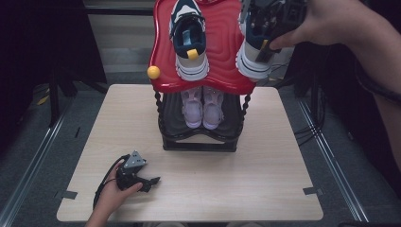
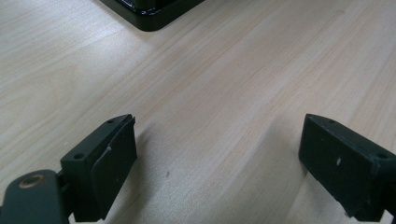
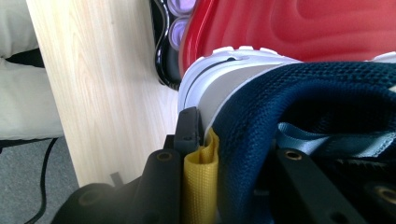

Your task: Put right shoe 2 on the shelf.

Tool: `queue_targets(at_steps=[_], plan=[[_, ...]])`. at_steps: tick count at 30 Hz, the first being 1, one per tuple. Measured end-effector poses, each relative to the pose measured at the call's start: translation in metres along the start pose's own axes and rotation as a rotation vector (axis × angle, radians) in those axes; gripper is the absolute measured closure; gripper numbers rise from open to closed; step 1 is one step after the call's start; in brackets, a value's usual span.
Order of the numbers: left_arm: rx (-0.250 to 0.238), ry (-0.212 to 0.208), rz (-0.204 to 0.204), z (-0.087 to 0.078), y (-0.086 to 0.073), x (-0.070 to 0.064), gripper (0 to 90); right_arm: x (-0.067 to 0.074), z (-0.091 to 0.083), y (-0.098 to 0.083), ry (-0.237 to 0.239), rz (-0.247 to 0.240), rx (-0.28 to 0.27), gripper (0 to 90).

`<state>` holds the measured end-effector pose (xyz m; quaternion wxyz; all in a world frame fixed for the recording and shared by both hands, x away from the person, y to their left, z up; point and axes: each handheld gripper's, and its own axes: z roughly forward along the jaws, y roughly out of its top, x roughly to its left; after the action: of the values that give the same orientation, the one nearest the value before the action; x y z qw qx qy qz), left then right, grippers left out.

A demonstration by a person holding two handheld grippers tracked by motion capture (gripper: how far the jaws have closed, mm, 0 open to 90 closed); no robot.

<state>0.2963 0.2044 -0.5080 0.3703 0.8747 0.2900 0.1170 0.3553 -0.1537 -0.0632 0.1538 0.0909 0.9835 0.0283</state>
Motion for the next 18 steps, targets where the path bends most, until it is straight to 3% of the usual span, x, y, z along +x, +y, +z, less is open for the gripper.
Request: queue_targets(at_steps=[18], plan=[[0.000, 0.000, 0.000, 0.000, 0.000, 0.000, 10.8, -0.006, 0.025, 0.031, -0.047, -0.054, 0.019, 71.4]])
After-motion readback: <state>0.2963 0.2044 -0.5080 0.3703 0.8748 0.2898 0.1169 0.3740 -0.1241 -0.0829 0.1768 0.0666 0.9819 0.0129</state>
